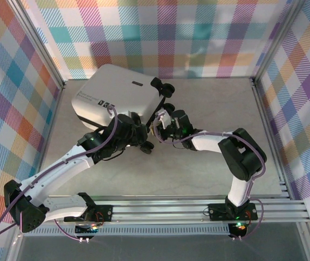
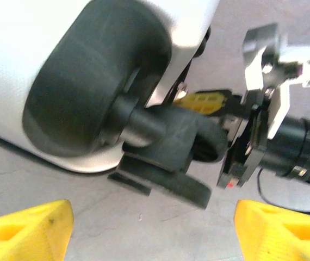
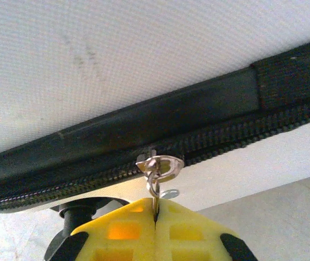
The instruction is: Pack the luggage
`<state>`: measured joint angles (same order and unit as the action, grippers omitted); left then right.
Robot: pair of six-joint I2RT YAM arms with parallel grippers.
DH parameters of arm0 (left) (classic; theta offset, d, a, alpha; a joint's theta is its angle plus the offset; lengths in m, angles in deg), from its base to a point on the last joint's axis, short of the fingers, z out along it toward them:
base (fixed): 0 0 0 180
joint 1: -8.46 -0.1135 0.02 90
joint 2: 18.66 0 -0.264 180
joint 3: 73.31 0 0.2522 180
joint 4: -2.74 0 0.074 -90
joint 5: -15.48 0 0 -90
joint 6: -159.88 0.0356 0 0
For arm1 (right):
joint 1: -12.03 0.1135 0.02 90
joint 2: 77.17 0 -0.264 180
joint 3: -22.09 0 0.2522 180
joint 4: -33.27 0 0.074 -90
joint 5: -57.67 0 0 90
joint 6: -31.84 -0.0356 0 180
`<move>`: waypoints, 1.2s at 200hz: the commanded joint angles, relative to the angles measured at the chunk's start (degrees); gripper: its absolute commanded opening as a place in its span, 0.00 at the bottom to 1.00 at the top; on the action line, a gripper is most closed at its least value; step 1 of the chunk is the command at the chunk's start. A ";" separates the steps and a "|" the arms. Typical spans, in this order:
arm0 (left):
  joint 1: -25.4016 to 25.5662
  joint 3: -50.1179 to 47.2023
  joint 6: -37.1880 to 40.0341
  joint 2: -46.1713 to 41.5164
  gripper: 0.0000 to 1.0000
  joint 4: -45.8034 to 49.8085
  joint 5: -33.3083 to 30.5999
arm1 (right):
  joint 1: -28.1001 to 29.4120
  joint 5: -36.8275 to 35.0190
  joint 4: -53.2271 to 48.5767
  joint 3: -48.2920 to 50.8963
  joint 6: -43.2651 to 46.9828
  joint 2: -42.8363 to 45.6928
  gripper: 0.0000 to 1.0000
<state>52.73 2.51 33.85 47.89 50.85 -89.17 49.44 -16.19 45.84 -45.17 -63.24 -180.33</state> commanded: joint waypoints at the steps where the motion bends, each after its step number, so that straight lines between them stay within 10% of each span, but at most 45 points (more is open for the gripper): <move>1: 0.84 0.38 -4.50 0.58 0.97 -4.67 -0.51 | 2.49 2.51 1.98 1.27 0.97 2.32 0.00; 119: 7.32 6.00 -23.07 8.52 0.96 4.89 -18.02 | 3.46 4.40 3.31 3.60 0.70 4.77 0.00; 240: 7.24 6.85 -29.19 12.73 0.74 8.66 -15.75 | 3.81 6.00 6.55 7.47 1.08 7.29 0.00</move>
<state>59.70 10.20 6.18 60.45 58.19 -105.02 52.12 -15.14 49.49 -38.48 -63.24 -175.54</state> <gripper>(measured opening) 0.795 0.051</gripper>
